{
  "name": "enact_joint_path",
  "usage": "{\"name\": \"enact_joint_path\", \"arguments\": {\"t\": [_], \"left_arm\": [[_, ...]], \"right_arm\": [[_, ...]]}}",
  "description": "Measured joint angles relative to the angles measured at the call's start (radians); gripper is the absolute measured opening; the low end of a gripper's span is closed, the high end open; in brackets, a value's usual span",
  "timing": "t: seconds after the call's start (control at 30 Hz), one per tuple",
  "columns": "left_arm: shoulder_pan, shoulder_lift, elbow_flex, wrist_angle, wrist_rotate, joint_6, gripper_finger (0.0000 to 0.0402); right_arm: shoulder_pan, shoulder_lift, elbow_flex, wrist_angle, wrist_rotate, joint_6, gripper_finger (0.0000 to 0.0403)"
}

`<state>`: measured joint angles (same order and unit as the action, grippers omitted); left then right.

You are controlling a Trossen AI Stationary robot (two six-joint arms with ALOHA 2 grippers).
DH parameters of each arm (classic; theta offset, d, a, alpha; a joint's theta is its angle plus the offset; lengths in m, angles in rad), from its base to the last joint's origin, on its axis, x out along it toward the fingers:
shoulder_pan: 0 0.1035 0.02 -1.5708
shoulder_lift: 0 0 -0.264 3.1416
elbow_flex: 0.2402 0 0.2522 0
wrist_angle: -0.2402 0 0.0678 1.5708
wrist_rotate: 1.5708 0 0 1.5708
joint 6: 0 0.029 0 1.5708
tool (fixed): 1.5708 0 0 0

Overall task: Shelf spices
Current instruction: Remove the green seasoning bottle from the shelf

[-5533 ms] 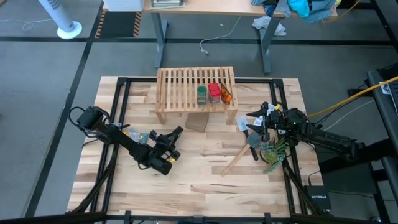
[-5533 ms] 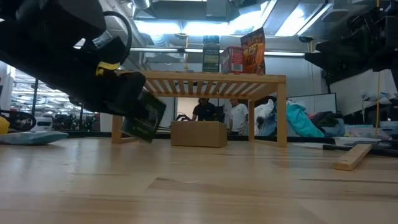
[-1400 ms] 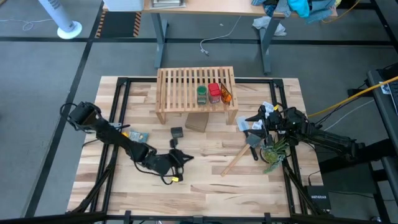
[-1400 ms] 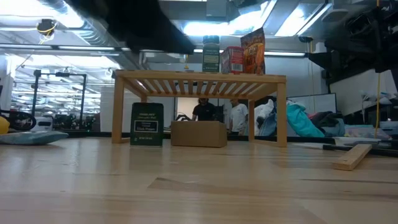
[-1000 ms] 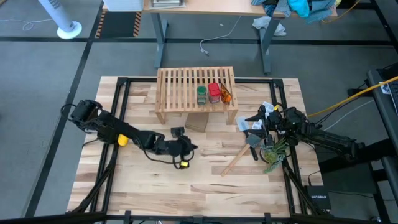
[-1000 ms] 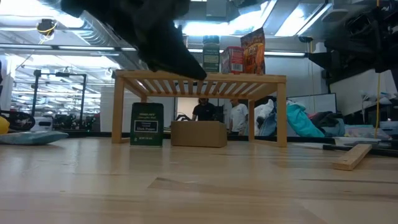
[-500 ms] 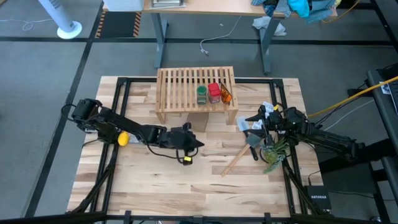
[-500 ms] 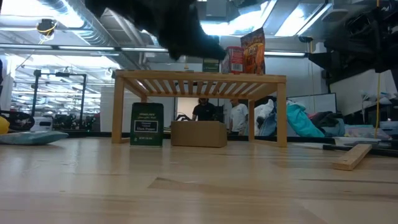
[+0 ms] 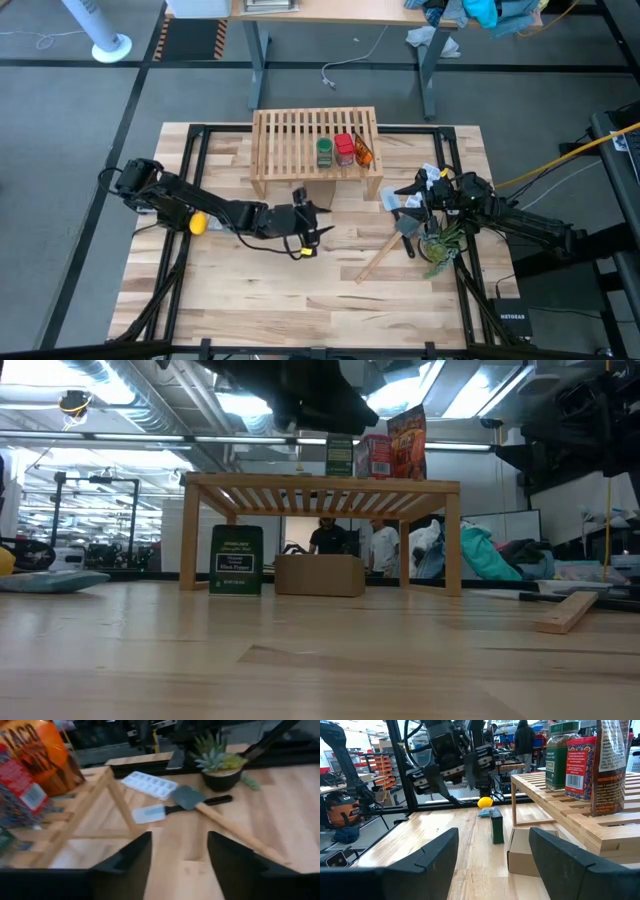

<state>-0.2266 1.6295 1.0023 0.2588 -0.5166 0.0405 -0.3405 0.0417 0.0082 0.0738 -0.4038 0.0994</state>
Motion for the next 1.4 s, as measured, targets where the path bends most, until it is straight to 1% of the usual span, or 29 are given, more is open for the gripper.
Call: {"name": "enact_joint_path", "arguments": {"t": [0.1, 0.17, 0.27, 0.4, 0.5, 0.57, 0.7, 0.77, 0.9, 1.0, 1.13, 1.2, 1.3, 1.4], "left_arm": [[0.015, 0.000, 0.000, 0.016, -0.007, 0.020, 0.0231], [0.027, 0.000, 0.010, 0.012, -0.029, 0.019, 0.0244], [0.040, -0.006, 0.039, 0.008, -0.077, 0.025, 0.0252], [0.047, -0.059, 0.083, -0.024, -0.102, 0.045, 0.0253], [0.042, -0.117, 0.111, -0.135, -0.127, 0.022, 0.0253], [0.036, -0.165, 0.119, -0.236, -0.148, -0.012, 0.0253], [0.039, -0.263, 0.122, -0.441, -0.155, -0.067, 0.0253], [0.041, -0.297, 0.122, -0.543, -0.154, -0.059, 0.0253], [0.051, -0.336, 0.122, -0.677, -0.151, -0.017, 0.0253], [0.065, -0.333, 0.112, -0.687, -0.147, -0.021, 0.0253], [0.102, -0.311, 0.097, -0.656, -0.148, 0.000, 0.0253], [0.128, -0.297, 0.097, -0.645, -0.147, -0.020, 0.0253], [0.171, -0.272, 0.097, -0.587, -0.147, -0.056, 0.0253], [0.210, -0.250, 0.097, -0.526, -0.137, -0.041, 0.0253]], "right_arm": [[0.000, 0.000, 0.000, 0.000, 0.000, 0.000, 0.0250], [0.000, 0.000, 0.000, 0.000, 0.000, 0.000, 0.0250], [0.000, 0.000, 0.000, 0.001, 0.000, 0.000, 0.0250], [0.000, 0.000, 0.000, 0.000, 0.000, 0.001, 0.0250], [0.000, 0.000, 0.000, 0.000, 0.000, 0.006, 0.0250], [0.000, 0.000, 0.000, -0.001, 0.000, 0.006, 0.0250], [0.000, 0.000, 0.000, -0.001, 0.000, 0.007, 0.0250], [0.000, 0.000, 0.000, -0.001, 0.000, 0.007, 0.0250], [0.000, 0.000, 0.000, -0.001, 0.000, 0.007, 0.0250], [0.000, 0.000, 0.000, -0.001, 0.001, 0.008, 0.0250], [0.000, 0.000, 0.000, -0.001, 0.001, 0.008, 0.0250], [0.000, 0.000, 0.000, -0.001, 0.001, 0.008, 0.0250], [0.000, 0.000, 0.000, -0.001, 0.002, 0.008, 0.0250], [0.000, 0.000, 0.000, -0.001, 0.002, 0.008, 0.0250]]}}
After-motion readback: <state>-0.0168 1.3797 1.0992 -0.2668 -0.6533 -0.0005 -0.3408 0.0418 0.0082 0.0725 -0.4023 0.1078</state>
